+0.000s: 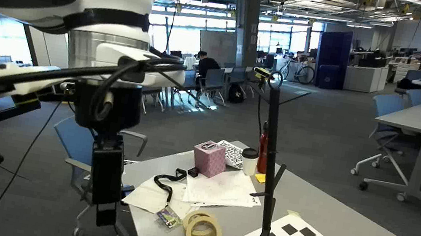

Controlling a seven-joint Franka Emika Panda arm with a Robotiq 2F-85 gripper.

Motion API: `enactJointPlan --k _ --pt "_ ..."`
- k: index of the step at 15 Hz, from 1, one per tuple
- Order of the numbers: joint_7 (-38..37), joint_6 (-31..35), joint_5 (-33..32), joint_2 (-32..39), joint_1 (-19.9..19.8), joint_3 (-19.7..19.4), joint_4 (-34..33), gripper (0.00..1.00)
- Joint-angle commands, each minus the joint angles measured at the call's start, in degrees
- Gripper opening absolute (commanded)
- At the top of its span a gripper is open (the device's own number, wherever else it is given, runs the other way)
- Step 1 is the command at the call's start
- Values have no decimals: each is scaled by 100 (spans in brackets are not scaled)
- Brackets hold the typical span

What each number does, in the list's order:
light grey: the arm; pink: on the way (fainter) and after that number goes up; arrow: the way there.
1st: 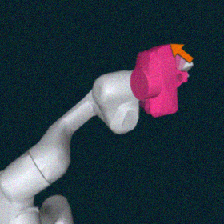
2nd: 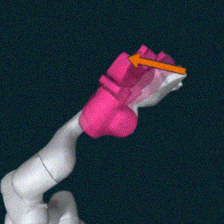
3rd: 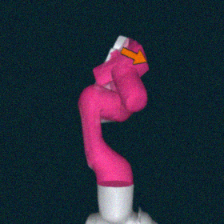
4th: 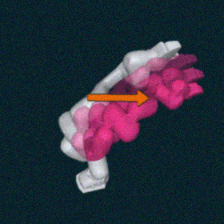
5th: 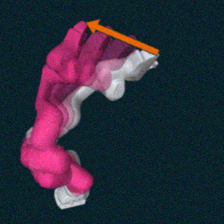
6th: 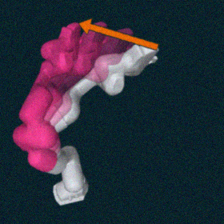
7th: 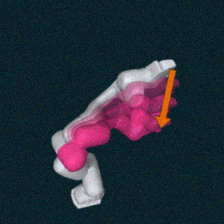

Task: Put the masking tape on the rack.

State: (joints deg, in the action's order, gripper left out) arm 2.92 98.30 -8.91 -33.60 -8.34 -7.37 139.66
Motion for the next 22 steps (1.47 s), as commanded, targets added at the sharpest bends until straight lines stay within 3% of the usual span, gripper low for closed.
enactJointPlan --k 1,15,22 --pt "-5 -11 -5 2 15 -12 -7 100" --pt "-5 -11 -5 2 15 -12 -7 100" --pt "-51 466 112 124 214 143 235 100"
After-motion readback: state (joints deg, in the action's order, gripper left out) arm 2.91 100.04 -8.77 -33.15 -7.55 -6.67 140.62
